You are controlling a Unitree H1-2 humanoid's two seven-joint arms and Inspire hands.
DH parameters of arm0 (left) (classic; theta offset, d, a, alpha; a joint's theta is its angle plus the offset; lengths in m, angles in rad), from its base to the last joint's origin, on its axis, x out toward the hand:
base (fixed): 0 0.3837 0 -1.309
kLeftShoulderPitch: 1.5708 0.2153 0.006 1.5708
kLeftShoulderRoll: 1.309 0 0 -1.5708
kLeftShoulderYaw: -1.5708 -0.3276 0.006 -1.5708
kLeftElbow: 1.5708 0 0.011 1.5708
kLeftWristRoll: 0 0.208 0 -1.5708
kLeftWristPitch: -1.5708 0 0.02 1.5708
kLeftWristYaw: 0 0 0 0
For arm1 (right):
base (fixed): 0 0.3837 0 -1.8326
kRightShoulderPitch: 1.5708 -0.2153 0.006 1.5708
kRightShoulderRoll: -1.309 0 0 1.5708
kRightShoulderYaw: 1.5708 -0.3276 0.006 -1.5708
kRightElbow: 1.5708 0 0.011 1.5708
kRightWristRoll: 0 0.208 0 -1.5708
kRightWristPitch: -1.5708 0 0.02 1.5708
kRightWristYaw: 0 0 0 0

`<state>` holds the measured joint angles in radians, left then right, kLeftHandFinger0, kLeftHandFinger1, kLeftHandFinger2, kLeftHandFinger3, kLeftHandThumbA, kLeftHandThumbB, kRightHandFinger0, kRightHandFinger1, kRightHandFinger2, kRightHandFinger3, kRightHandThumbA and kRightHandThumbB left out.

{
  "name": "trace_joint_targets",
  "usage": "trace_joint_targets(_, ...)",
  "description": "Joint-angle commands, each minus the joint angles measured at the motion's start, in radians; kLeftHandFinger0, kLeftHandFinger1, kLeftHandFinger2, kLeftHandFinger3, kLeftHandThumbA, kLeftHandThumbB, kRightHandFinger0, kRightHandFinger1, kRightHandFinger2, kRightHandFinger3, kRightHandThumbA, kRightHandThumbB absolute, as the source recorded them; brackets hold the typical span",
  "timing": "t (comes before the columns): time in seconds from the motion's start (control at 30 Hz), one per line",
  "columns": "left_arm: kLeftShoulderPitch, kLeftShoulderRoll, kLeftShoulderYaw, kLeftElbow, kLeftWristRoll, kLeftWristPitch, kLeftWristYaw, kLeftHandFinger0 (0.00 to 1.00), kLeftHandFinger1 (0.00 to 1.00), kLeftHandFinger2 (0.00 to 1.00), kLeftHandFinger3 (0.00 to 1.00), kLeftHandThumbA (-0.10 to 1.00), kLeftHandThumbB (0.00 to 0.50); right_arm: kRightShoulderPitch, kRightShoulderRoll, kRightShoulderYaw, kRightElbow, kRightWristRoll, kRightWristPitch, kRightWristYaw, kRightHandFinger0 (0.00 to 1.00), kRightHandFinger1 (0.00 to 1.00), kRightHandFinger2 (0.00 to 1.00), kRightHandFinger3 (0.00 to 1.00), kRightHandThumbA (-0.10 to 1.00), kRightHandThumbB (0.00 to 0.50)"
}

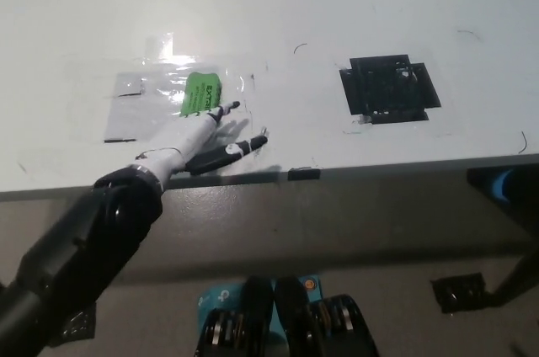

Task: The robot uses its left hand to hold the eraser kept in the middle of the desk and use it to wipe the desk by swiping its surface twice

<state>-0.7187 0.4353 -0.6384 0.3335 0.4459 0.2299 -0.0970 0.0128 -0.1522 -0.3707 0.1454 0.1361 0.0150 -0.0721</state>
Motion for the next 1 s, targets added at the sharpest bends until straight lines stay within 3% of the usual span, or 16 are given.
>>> trace_joint_targets(0.0,-0.250,0.175,-0.212,0.007,0.585,-0.135,0.094,1.00,1.00,1.00,1.00,1.00,0.364,0.008,-0.007,-0.018,-0.057,0.018,-0.028,-0.017,1.00,1.00,1.00,1.00,1.00,0.456)
trace_joint_targets(0.27,-0.313,0.179,-0.216,-0.048,0.587,-0.134,0.074,1.00,1.00,1.00,1.00,1.00,0.377,0.018,-0.009,-0.021,-0.073,0.016,-0.020,-0.022,1.00,1.00,1.00,1.00,1.00,0.420)
trace_joint_targets(0.37,-0.310,0.171,-0.209,-0.076,0.575,-0.138,0.058,1.00,1.00,1.00,1.00,1.00,0.373,0.021,-0.010,-0.022,-0.075,0.018,-0.019,-0.021,1.00,1.00,1.00,1.00,1.00,0.457)
trace_joint_targets(0.6,-0.317,0.161,-0.203,-0.093,0.617,-0.174,0.102,1.00,1.00,1.00,1.00,1.00,0.400,0.016,-0.017,-0.021,-0.064,0.013,-0.029,-0.020,1.00,1.00,1.00,1.00,1.00,0.459)
trace_joint_targets(0.67,-0.310,0.155,-0.187,-0.083,0.627,-0.165,0.116,1.00,1.00,1.00,1.00,1.00,0.382,0.017,-0.017,-0.022,-0.065,0.011,-0.033,-0.022,1.00,1.00,1.00,1.00,1.00,0.492)
trace_joint_targets(0.77,-0.292,0.143,-0.161,-0.069,0.632,-0.160,0.131,1.00,1.00,1.00,1.00,1.00,0.386,0.018,-0.016,-0.021,-0.072,0.007,-0.025,-0.025,1.00,1.00,1.00,1.00,1.00,0.485)
trace_joint_targets(0.87,-0.269,0.131,-0.149,-0.060,0.651,-0.133,0.080,1.00,1.00,1.00,1.00,1.00,0.378,0.017,-0.012,-0.022,-0.070,0.008,-0.023,-0.029,1.00,1.00,1.00,1.00,1.00,0.497)
trace_joint_targets(0.97,-0.229,0.117,-0.128,-0.001,0.647,-0.156,0.153,1.00,1.00,1.00,1.00,1.00,0.382,0.023,-0.006,-0.021,-0.066,0.014,-0.036,-0.024,1.00,1.00,1.00,1.00,1.00,0.464)
